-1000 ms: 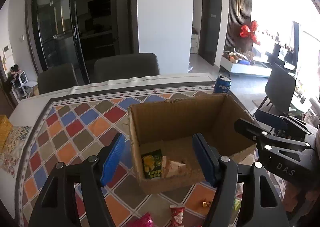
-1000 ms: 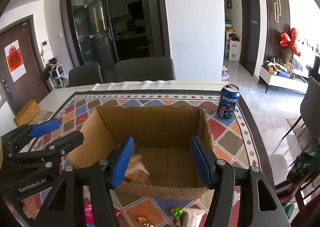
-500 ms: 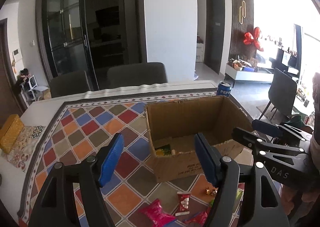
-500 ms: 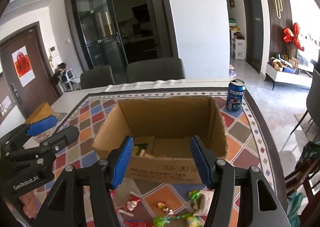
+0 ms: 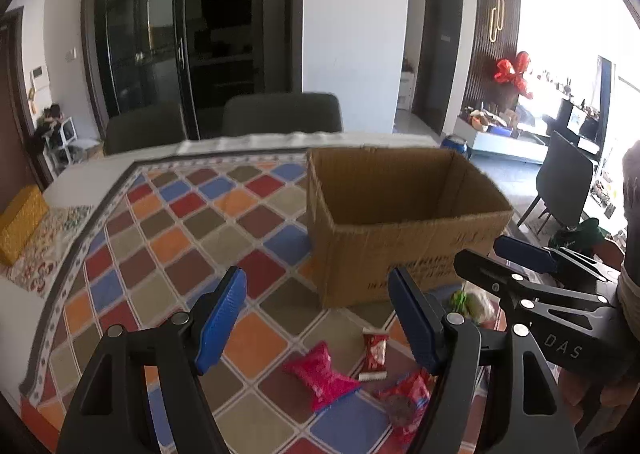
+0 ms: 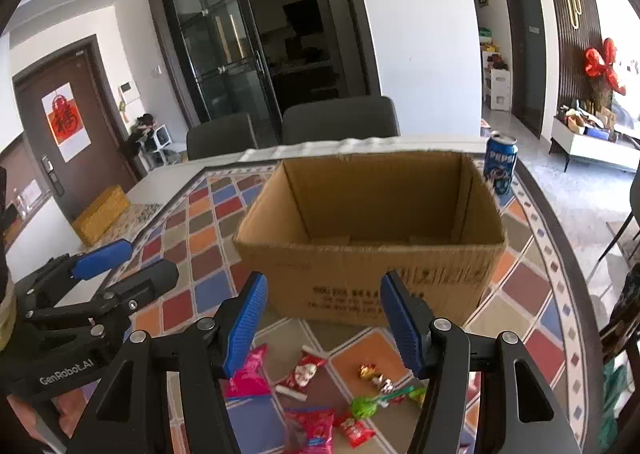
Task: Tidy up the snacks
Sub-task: 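Raise both grippers out of the box back toward the snacks, then grasp the pink candy bag with the left gripper while the right grasps the red-white candy packet, then carry both bags over the cardboard box and open both grippers to release them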
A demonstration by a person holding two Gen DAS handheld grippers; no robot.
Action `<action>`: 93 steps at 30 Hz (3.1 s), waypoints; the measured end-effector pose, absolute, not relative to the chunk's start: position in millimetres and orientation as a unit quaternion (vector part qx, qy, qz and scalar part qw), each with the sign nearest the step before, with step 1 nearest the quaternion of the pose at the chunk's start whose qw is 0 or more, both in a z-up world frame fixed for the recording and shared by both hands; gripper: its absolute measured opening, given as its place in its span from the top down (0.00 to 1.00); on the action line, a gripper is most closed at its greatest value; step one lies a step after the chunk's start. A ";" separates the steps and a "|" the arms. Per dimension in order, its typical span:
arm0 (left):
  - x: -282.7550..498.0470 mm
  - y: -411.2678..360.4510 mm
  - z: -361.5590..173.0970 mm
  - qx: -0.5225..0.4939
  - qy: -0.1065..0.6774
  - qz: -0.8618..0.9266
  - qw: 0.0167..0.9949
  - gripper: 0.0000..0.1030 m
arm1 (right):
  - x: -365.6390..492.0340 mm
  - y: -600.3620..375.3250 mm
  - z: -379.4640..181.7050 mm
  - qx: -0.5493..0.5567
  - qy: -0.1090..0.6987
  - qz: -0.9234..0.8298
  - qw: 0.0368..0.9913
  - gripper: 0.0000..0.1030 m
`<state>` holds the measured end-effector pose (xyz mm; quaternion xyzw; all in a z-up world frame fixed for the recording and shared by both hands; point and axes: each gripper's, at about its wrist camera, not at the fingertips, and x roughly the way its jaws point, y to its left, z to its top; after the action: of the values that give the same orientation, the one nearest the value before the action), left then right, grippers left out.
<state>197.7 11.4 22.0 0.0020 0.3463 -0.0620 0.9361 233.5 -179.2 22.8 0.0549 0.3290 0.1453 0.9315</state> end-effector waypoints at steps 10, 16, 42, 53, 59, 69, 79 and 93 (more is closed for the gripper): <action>191.0 23.3 -27.7 -0.014 0.400 -0.056 0.915 0.29 | 231.6 -163.5 -14.3 0.043 0.368 0.152 0.916 0.42; 192.6 28.3 -55.5 -0.025 0.426 -0.062 0.902 0.30 | 233.4 -155.4 -42.0 0.044 0.398 0.157 0.903 0.42; 222.6 28.5 -118.9 -0.061 0.492 -0.088 0.864 0.47 | 269.0 -134.5 -120.4 0.058 0.496 0.165 0.851 0.59; 230.4 34.2 -124.9 -0.078 0.501 -0.089 0.857 0.49 | 279.9 -127.7 -126.0 0.057 0.503 0.168 0.846 0.59; 233.5 42.2 -129.2 -0.096 0.510 -0.093 0.849 0.53 | 285.9 -118.8 -129.2 0.053 0.509 0.176 0.841 0.59; 235.8 37.1 -136.0 -0.112 0.520 -0.104 0.840 0.67 | 286.7 -107.9 -131.5 0.040 0.511 0.182 0.839 0.72; 229.2 32.8 -124.9 -0.093 0.504 -0.087 0.855 0.69 | 274.7 -117.6 -127.2 0.029 0.499 0.173 0.849 0.80; 212.5 22.3 -86.9 -0.066 0.457 -0.082 0.883 0.69 | 258.5 -140.3 -106.3 0.046 0.473 0.167 0.864 0.80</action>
<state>212.5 22.3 -86.9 -0.0661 0.4566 -0.0817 0.8834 258.5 -140.3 -106.3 0.0461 0.4735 0.1670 0.8636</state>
